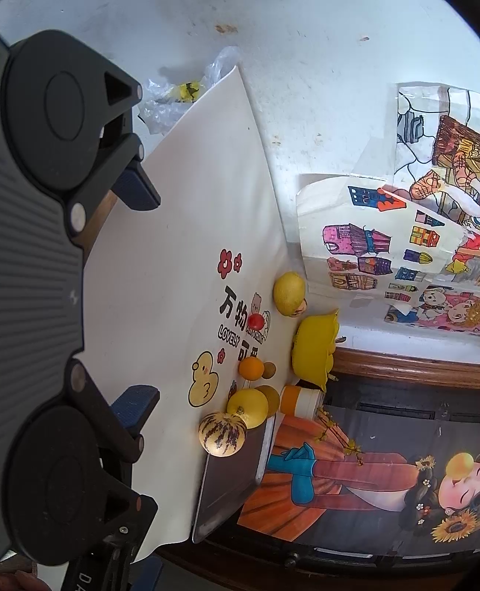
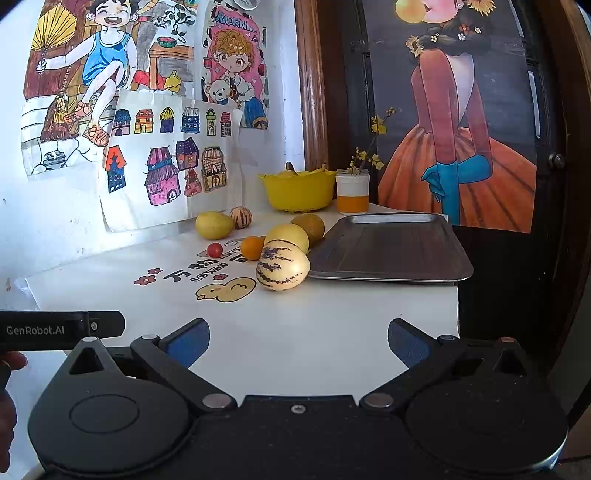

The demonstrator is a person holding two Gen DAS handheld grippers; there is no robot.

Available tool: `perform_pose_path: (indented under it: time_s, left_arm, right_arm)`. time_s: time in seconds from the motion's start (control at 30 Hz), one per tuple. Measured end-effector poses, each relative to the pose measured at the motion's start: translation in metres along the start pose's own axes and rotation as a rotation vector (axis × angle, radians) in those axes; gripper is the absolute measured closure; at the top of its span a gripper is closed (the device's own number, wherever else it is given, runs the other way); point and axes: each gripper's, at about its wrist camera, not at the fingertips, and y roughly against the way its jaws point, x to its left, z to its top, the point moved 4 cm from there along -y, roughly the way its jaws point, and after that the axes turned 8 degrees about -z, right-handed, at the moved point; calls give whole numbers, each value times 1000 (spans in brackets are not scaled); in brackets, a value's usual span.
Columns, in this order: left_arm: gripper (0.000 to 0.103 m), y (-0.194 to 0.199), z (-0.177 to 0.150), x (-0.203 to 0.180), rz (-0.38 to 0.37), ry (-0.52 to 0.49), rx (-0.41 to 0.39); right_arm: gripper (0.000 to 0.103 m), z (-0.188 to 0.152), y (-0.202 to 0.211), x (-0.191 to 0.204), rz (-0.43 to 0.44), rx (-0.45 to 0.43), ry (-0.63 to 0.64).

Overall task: Organize fruits
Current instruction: 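Move the left tool to the red cherry tomato while the right tool approaches the striped pepino melon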

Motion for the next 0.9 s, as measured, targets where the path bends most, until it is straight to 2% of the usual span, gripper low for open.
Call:
perform_pose_path:
  time_s: [0.47,0.6,0.73,0.9]
  left_arm:
    - [0,4,1,1,3,15,4]
    - [0,9,14,1,20,-2,-5]
    - [0,15,46,4,60,-82,-43]
    - [0,9,85,10,56,-150,-52]
  right_arm:
    - [0,6,14,0,7,-12,9]
    - [0,22,23,3,77,16,24]
    - [0,54,21,7,221,77,-1]
    - [0,98,9,15,293,111,105]
